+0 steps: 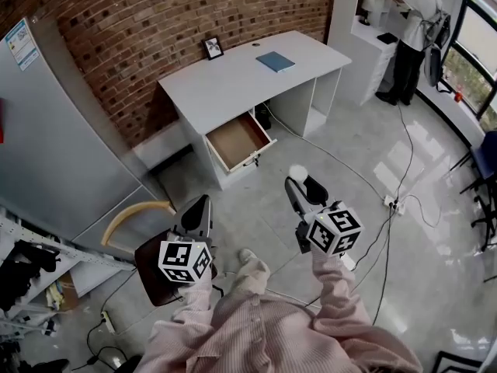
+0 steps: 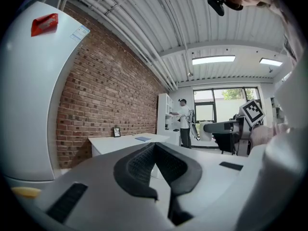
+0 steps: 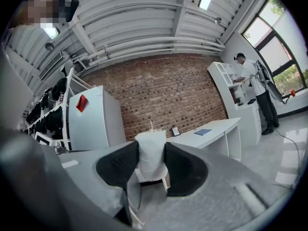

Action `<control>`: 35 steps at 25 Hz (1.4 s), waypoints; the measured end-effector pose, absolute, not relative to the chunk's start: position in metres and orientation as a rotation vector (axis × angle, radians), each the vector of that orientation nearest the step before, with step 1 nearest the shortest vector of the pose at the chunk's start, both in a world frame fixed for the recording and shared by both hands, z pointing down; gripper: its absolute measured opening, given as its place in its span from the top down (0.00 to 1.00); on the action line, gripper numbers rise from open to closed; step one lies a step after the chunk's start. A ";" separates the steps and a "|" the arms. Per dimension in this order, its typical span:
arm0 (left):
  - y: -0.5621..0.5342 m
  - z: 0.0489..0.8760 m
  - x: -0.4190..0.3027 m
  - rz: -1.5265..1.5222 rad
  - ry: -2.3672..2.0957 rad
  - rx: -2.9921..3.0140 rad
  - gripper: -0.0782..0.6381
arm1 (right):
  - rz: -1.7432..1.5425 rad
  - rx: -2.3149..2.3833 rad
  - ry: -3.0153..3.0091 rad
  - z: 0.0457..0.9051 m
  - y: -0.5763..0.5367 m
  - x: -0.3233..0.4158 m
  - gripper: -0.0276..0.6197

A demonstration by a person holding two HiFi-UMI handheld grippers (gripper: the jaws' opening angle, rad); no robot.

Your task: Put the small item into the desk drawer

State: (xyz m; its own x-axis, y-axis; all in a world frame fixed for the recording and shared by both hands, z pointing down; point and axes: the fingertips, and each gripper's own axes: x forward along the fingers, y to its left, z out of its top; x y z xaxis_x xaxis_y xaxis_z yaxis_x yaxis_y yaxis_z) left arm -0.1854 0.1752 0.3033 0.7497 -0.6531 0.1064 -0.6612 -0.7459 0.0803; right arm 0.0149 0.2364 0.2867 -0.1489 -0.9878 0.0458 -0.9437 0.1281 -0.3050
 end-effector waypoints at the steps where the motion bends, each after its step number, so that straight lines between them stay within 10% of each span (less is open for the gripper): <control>1: 0.162 0.305 -0.182 0.110 -1.077 2.824 0.89 | -0.402 -1.926 2.232 0.289 0.222 0.019 0.70; 35: -0.077 0.365 -0.089 0.181 -0.989 2.643 0.89 | -0.669 -1.941 2.281 0.354 -0.039 0.096 0.70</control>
State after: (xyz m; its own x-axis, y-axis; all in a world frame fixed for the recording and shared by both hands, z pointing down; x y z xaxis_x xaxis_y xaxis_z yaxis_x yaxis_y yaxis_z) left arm -0.0889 -0.0775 0.3655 0.7534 -0.6180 0.2248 -0.6575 -0.7125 0.2448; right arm 0.0958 -0.0389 0.3537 -0.1985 -0.9548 0.2214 -0.9231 0.1062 -0.3696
